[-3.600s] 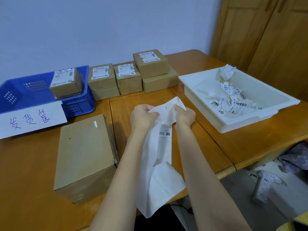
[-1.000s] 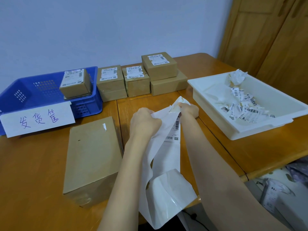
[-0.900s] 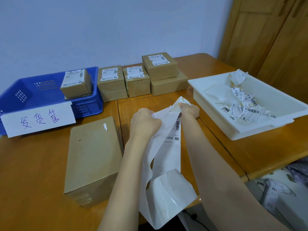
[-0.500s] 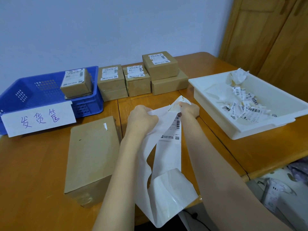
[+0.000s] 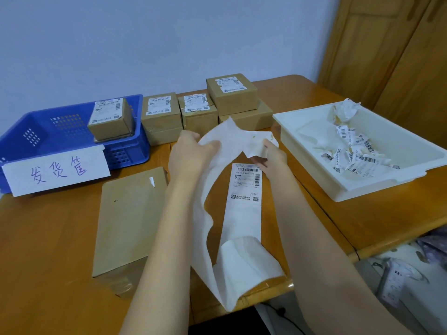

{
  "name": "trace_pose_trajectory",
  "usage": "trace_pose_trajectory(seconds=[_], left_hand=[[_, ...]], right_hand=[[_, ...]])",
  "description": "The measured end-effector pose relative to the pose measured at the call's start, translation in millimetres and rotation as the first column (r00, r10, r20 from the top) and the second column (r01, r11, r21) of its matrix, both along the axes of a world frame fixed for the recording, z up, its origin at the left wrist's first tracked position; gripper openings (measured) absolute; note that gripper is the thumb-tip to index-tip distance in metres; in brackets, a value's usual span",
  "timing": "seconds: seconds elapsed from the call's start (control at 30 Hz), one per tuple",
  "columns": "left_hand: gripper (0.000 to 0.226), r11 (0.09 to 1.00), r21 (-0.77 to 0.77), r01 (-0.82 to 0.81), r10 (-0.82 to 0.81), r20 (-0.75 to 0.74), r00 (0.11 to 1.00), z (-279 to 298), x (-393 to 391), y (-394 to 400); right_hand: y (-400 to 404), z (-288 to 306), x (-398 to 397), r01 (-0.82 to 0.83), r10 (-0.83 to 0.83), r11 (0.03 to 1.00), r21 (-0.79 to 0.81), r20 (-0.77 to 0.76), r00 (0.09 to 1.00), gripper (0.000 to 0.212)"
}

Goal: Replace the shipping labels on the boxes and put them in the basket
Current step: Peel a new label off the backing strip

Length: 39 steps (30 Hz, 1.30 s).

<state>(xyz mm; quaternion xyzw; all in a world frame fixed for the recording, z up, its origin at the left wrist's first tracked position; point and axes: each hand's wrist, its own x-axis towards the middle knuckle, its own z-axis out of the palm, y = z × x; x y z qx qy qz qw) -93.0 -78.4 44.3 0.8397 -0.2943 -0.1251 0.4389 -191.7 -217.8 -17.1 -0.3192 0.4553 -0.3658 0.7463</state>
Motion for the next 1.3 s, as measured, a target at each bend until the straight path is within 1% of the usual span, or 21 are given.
trace_pose_trajectory(seconds=[0.1, 0.13, 0.2, 0.23, 0.27, 0.33, 0.37, 0.47, 0.53, 0.6, 0.63, 0.67, 0.73, 0.77, 0.83, 0.9, 1.0, 1.1, 1.17, 1.23, 1.3], left_hand=[[0.073, 0.997, -0.019, -0.081, 0.081, -0.024, 0.996, -2.9, -5.8, -13.5], [0.081, 0.995, -0.035, -0.097, 0.095, -0.072, 0.993, -5.5, -6.2, -18.7], [0.092, 0.987, -0.087, -0.132, 0.109, -0.235, 0.966, -9.4, -9.1, -27.9], [0.090, 0.977, -0.127, -0.170, 0.125, -0.304, 0.944, -12.2, -10.7, -32.2], [0.081, 0.956, -0.177, -0.234, 0.165, -0.337, 0.927, -15.6, -11.7, -36.6], [0.054, 0.896, -0.275, -0.350, 0.252, -0.333, 0.908, -22.1, -12.8, -43.1], [0.044, 0.896, -0.276, -0.349, 0.259, -0.313, 0.914, -25.1, -12.7, -46.9], [0.041, 0.976, -0.109, -0.188, 0.153, -0.267, 0.951, -33.7, -14.1, -56.8], [0.033, 0.987, -0.080, -0.142, 0.124, -0.192, 0.973, -32.6, -18.1, -58.2], [0.015, 0.967, -0.219, -0.126, 0.097, -0.140, 0.985, -28.9, -23.0, -56.6], [0.022, 0.944, -0.308, -0.115, 0.057, -0.191, 0.980, -24.9, -26.1, -54.4], [0.034, 0.923, -0.365, -0.124, 0.012, -0.294, 0.956, -19.3, -28.6, -51.5], [0.050, 0.903, -0.401, -0.151, -0.083, -0.508, 0.857, -8.7, -29.5, -46.7], [0.054, 0.901, -0.410, -0.142, -0.138, -0.582, 0.801, -4.6, -28.2, -44.7], [0.059, 0.903, -0.416, -0.107, -0.224, -0.669, 0.709, -1.4, -23.5, -41.8], [0.056, 0.905, -0.412, -0.101, -0.242, -0.698, 0.674, -2.0, -21.3, -39.1], [0.043, 0.880, -0.442, -0.174, -0.221, -0.705, 0.674, -6.0, -19.6, -35.5], [0.053, 0.894, -0.400, -0.200, -0.199, -0.756, 0.623, -13.1, -17.2, -35.8], [0.052, 0.908, -0.384, -0.169, -0.223, -0.782, 0.582, -19.3, -18.6, -37.4], [0.034, 0.870, -0.463, -0.168, -0.315, -0.786, 0.532, -24.5, -20.8, -39.1], [0.015, 0.823, -0.531, -0.204, -0.364, -0.767, 0.528, -26.3, -22.6, -39.1]], right_hand=[[-6.7, -4.5, 1.4, 0.016, -0.016, 1.000, 0.013, -0.024, 1.000, 0.033], [-10.4, -4.4, 1.0, 0.008, -0.008, 1.000, 0.011, -0.036, 0.999, 0.035], [-14.8, -1.2, -1.2, -0.014, 0.011, 0.999, -0.032, -0.094, 0.996, 0.044], [-17.4, 0.5, -2.3, -0.020, 0.014, 0.998, -0.057, -0.104, 0.994, 0.046], [-18.1, 3.5, -3.8, -0.025, 0.018, 0.997, -0.079, -0.096, 0.995, 0.045], [-20.3, 10.0, -6.3, -0.002, -0.001, 0.991, -0.134, -0.026, 1.000, 0.041], [-22.4, 13.0, -7.6, 0.026, -0.021, 0.987, -0.158, 0.035, 0.999, 0.042], [-26.8, 23.2, -11.2, 0.051, -0.009, 0.980, -0.192, 0.213, 0.977, 0.051], [-26.8, 28.5, -14.0, 0.021, 0.040, 0.976, -0.215, 0.275, 0.961, 0.060], [-23.6, 32.2, -15.5, -0.014, 0.105, 0.964, -0.265, 0.333, 0.937, 0.068], [-20.1, 33.3, -16.0, -0.043, 0.149, 0.953, -0.300, 0.343, 0.927, 0.067], [-17.0, 33.1, -15.6, -0.073, 0.194, 0.939, -0.335, 0.344, 0.919, 0.059], [-10.3, 31.9, -13.9, -0.119, 0.267, 0.916, -0.383, 0.362, 0.893, 0.032], [-6.7, 30.7, -13.6, -0.143, 0.303, 0.907, -0.396, 0.379, 0.874, 0.025], [-1.5, 24.9, -14.1, -0.201, 0.384, 0.874, -0.442, 0.376, 0.844, 0.025], [3.1, 18.8, -16.2, -0.241, 0.435, 0.845, -0.477, 0.352, 0.829, 0.024], [8.8, 13.0, -19.6, -0.232, 0.420, 0.848, -0.477, 0.334, 0.844, 0.023], [11.6, 11.6, -22.1, -0.197, 0.388, 0.875, -0.442, 0.398, 0.831, 0.018], [13.5, 12.9, -22.5, -0.201, 0.386, 0.878, -0.435, 0.395, 0.833, 0.020], [14.9, 12.6, -22.9, -0.214, 0.406, 0.864, -0.456, 0.377, 0.833, 0.023], [15.9, 11.1, -24.7, -0.217, 0.408, 0.856, -0.469, 0.356, 0.841, 0.026]])
